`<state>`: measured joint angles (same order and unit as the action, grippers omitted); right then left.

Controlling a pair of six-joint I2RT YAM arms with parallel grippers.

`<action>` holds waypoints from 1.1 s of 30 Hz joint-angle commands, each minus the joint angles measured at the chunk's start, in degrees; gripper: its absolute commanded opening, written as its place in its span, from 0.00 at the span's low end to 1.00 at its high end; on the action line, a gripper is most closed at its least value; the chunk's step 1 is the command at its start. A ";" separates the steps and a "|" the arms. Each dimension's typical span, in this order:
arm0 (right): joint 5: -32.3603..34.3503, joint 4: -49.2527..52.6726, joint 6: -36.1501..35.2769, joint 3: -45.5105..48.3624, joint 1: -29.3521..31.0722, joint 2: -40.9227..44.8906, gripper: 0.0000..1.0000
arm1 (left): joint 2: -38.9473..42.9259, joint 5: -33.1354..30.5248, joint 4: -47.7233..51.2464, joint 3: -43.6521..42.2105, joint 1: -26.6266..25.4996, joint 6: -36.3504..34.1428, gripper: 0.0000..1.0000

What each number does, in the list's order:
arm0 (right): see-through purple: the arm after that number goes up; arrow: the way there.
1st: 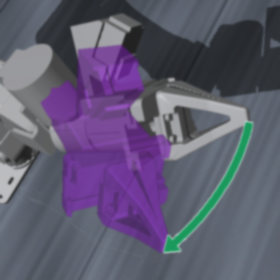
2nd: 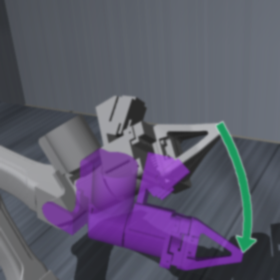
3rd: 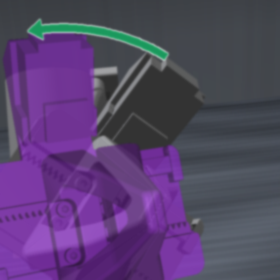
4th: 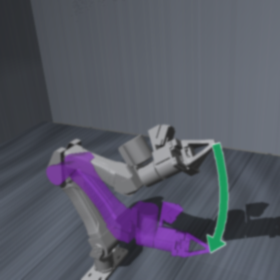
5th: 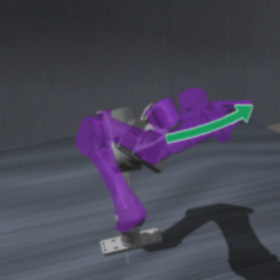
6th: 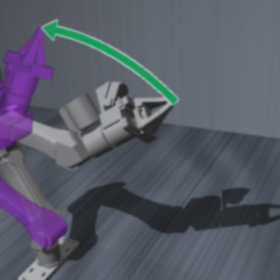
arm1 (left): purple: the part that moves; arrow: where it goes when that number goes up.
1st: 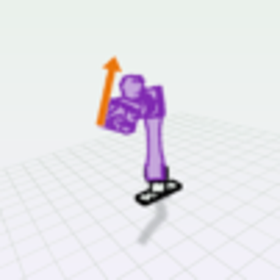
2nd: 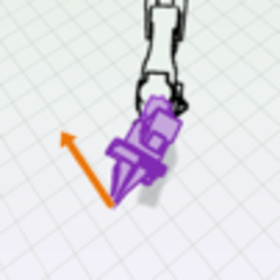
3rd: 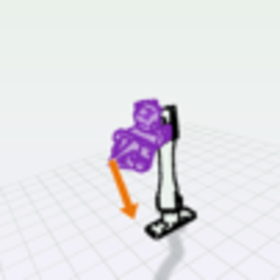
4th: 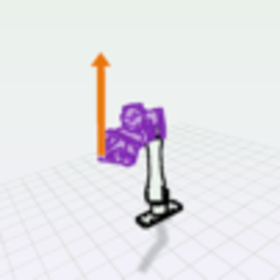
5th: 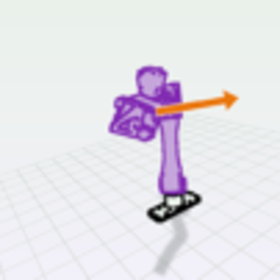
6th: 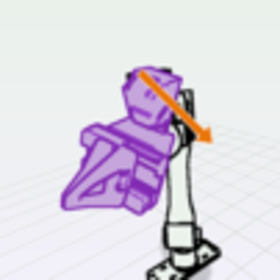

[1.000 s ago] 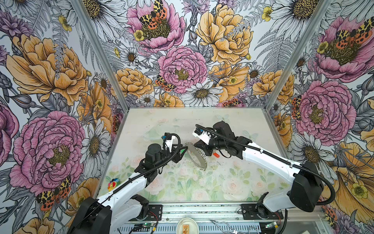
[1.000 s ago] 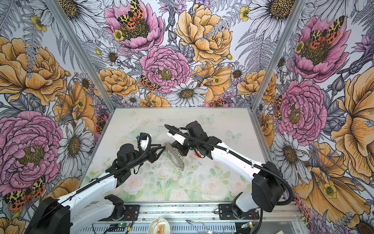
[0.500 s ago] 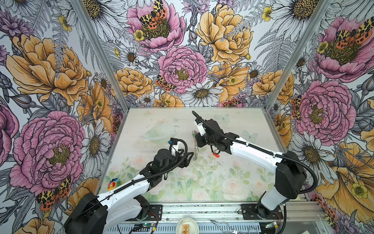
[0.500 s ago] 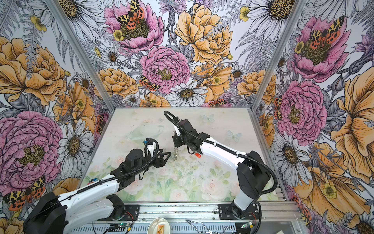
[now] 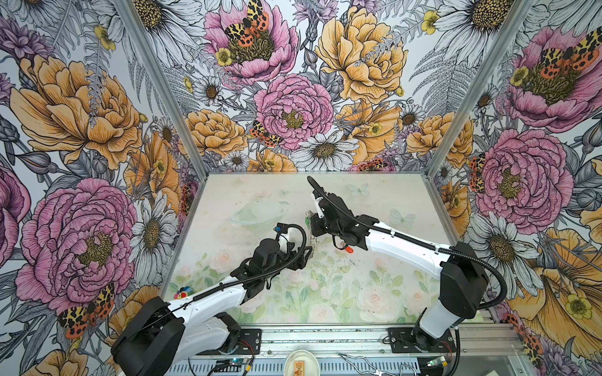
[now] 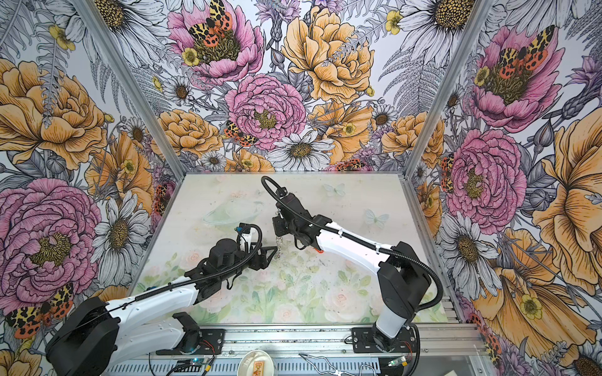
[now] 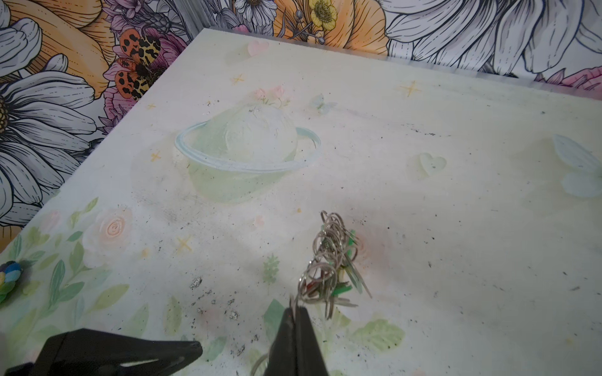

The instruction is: Put the keys on the keyring

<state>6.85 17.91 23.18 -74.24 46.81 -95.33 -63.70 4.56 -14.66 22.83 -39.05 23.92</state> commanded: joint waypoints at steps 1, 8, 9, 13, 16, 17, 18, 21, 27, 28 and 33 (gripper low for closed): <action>2.55 -2.21 0.98 -2.69 0.81 -0.66 0.00 | 1.75 1.45 -3.46 0.39 -0.73 0.98 0.84; 2.14 -2.23 1.34 -3.38 1.64 -1.16 0.00 | -1.93 -1.52 -1.29 2.45 -1.14 0.86 0.80; 1.90 -2.20 1.26 -3.51 1.62 -1.03 0.00 | -2.53 -2.79 -0.57 2.76 -1.03 0.92 0.78; 0.63 -2.17 0.29 -3.14 1.47 -0.22 0.00 | -2.62 -8.47 3.05 3.63 -0.46 0.51 0.60; -3.00 -1.96 -1.37 -3.01 0.84 0.08 0.00 | -1.68 -8.30 3.43 3.12 1.15 0.50 0.51; -4.29 -1.54 -1.77 -2.93 0.49 0.23 0.00 | -1.56 -7.66 3.57 3.02 1.61 0.43 0.49; -5.27 -1.33 -2.07 -2.97 0.15 0.36 0.00 | -1.43 -7.15 3.81 2.88 2.04 0.22 0.46; -8.46 0.63 -4.14 -3.39 -0.66 0.52 0.00 | -0.69 -7.14 5.22 2.74 2.70 -0.75 0.37; -7.79 7.71 -9.23 -4.67 -0.71 0.88 0.00 | 1.14 -8.08 6.60 1.65 4.34 -2.23 0.18; -7.80 8.32 -9.64 -4.62 -0.67 0.78 0.00 | 1.37 -7.78 6.39 1.52 4.56 -2.59 0.17; -9.52 9.09 -10.09 -4.68 -0.67 0.47 0.00 | 0.80 -6.33 6.22 2.02 4.64 -3.55 0.09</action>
<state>-0.21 24.67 14.81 -76.77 46.04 -95.48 -63.09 0.14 -7.86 25.04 -35.40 20.45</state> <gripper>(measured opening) 0.047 0.118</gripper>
